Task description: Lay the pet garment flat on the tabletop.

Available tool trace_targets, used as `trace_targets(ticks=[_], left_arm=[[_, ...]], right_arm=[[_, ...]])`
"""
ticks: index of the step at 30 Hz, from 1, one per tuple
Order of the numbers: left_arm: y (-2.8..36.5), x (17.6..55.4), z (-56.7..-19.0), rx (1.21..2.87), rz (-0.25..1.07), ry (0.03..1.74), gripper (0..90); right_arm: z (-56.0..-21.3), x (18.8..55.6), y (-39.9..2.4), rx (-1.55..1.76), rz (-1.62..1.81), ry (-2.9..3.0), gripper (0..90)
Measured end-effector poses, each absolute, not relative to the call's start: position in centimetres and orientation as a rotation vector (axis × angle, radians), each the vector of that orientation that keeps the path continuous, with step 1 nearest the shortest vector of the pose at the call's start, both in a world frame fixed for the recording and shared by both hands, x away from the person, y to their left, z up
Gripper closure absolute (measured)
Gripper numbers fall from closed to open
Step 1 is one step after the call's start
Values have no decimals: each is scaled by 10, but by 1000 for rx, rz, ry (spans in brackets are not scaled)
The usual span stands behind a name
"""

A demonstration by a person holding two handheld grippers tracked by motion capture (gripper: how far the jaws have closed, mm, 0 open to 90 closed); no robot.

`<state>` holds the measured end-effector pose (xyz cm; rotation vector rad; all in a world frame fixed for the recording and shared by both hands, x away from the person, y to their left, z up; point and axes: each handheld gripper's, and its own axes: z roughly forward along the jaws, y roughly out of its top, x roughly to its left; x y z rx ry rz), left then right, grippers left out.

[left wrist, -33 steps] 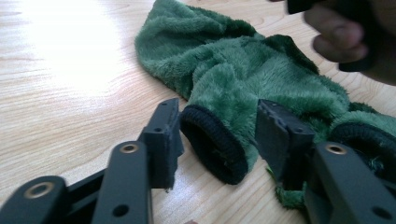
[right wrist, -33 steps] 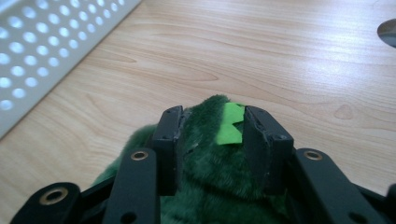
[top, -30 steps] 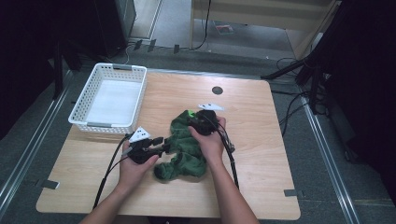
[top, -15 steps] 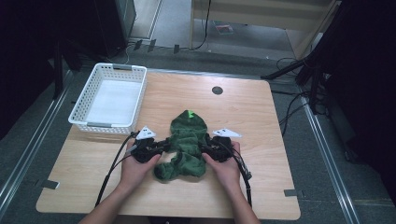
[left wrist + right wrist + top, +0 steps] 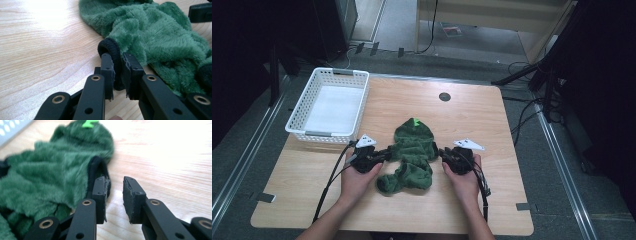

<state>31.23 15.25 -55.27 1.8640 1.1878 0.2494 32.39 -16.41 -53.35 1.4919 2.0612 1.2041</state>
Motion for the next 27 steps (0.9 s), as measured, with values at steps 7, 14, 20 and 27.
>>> trace_targets(ticks=[7, 14, 20, 27], left_arm=[[153, 313, -553, 1861, 248, 1188, 785], [151, 312, -553, 1865, 256, 1179, 777], [151, 312, -552, 1872, 259, 1169, 791], [149, 310, -552, 1884, 288, 1170, 832]], right_arm=[[-539, 329, -148, 1438, 1149, 2057, 660], [-544, 329, -136, 1423, 1204, 2118, 572], [-545, 327, -128, 1382, 1243, 2172, 713], [-543, 329, -140, 1449, 1135, 2081, 900]])
